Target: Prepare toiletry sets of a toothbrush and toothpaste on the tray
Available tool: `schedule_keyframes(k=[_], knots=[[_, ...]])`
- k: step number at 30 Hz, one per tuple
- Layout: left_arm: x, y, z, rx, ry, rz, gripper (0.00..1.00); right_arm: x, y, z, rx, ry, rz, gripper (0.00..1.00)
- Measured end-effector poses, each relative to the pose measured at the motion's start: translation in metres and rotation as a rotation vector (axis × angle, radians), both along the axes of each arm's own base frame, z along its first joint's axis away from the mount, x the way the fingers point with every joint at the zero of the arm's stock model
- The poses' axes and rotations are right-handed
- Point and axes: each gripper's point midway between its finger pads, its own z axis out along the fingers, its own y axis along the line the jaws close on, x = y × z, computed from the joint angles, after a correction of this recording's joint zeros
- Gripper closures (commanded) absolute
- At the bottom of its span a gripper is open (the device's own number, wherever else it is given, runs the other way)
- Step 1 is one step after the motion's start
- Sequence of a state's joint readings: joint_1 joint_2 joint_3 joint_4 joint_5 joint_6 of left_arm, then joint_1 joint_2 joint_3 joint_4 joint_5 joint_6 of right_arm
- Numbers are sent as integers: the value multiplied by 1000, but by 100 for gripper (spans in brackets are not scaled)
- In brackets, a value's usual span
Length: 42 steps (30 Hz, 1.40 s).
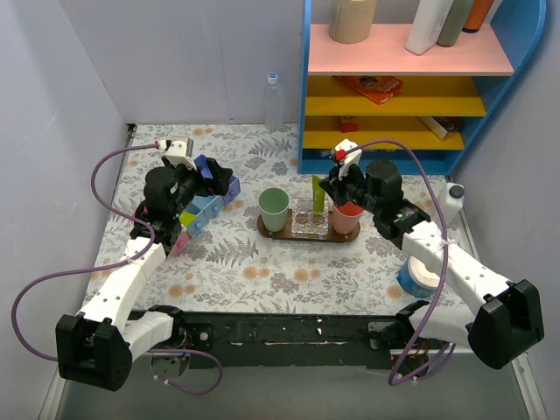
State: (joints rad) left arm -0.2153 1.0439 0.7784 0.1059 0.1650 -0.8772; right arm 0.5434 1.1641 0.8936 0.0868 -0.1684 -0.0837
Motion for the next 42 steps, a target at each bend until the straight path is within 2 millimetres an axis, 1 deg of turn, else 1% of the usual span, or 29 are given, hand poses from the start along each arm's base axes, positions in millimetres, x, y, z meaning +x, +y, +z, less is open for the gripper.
schedule_keyframes(k=[5, 11, 17, 26, 33, 38, 42], knots=[[1, -1, -3, 4, 8, -4, 2, -1, 0, -16, -17, 29, 3, 99], [2, -2, -6, 6, 14, -8, 2, -1, 1, -21, -7, 20, 9, 99], [2, -2, -7, 9, 16, -9, 2, -3, 1, -34, -9, 26, 13, 99], [3, -2, -10, 12, 24, -11, 2, -3, 2, -44, -1, 14, 16, 99], [3, -2, -10, 14, 24, -13, 2, -3, 1, -57, -5, 20, 16, 99], [3, -3, -10, 14, 24, -16, 2, -4, 1, -63, 1, 11, 16, 99], [3, -3, -10, 16, 23, -17, 2, -2, 2, -63, 6, 1, 16, 99]])
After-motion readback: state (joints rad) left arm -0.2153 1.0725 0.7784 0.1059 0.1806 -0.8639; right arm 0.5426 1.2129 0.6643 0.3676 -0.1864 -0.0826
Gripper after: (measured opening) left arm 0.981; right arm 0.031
